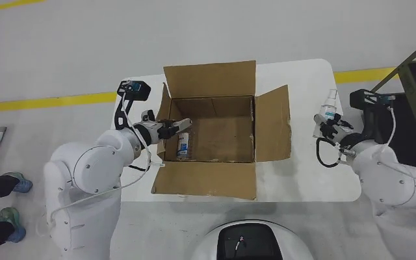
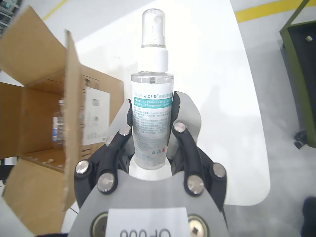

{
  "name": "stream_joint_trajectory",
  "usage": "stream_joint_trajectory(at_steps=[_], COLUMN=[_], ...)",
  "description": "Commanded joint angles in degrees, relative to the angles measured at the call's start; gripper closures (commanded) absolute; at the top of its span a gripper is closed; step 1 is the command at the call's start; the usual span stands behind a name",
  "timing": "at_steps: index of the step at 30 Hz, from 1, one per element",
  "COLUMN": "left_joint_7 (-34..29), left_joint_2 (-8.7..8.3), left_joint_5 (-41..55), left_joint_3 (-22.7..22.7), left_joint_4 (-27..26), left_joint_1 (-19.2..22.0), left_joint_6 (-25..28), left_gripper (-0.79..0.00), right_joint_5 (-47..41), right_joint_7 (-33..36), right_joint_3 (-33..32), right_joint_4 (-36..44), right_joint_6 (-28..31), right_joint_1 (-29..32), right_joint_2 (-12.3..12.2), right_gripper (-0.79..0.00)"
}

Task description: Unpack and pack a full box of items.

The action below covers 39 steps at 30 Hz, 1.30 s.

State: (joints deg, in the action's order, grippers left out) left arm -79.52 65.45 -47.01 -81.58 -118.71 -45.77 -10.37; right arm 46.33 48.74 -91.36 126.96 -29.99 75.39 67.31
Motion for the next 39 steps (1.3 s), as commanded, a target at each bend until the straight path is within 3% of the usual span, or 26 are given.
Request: stream_joint_trajectory(at_steps=[1, 5, 10, 14, 24, 36, 39], left_joint_7=[0.2, 0.4, 0.9, 1.0, 1.7, 1.7, 1.7], left_joint_2=[-0.29, -0.90, -1.37, -1.67, -2.18, -2.18, -2.18], left_joint_5=[-0.9, -2.8, -3.9, -5.3, -6.0, -6.0, -6.0], left_joint_3=[-1.6, -4.3, -6.5, -7.5, -9.2, -9.2, -9.2], left_joint_4=[-1.5, -2.6, -0.8, 0.2, -0.4, -0.4, -0.4], left_joint_1=[-0.4, -1.6, -3.7, -5.3, -7.9, -7.9, -7.9], left_joint_6=[0.3, 2.3, 1.4, 0.0, -2.3, -2.3, -2.3], left_gripper=[-0.785, -0.785, -0.785, -0.785, -0.785, -0.785, -0.785], right_joint_5=[-5.0, -11.7, -18.6, -15.8, -4.6, -4.5, -3.8], right_joint_7=[-1.0, -2.2, -2.6, -2.7, -6.4, -6.6, -8.0], right_joint_3=[-1.6, -2.0, 2.7, 11.5, 34.4, 34.4, 35.7], right_joint_4=[1.9, 5.6, 5.9, 2.0, -15.6, -15.7, -19.0], right_joint_6=[1.2, 4.3, 8.1, 8.3, 1.5, 1.8, 2.4], right_joint_1=[0.0, -0.1, -2.5, -6.9, -22.0, -21.8, -22.2], right_joint_2=[0.1, 0.4, 0.7, 1.0, 3.9, 3.9, 4.3], right_gripper=[0.000, 0.000, 0.000, 0.000, 0.000, 0.000, 0.000])
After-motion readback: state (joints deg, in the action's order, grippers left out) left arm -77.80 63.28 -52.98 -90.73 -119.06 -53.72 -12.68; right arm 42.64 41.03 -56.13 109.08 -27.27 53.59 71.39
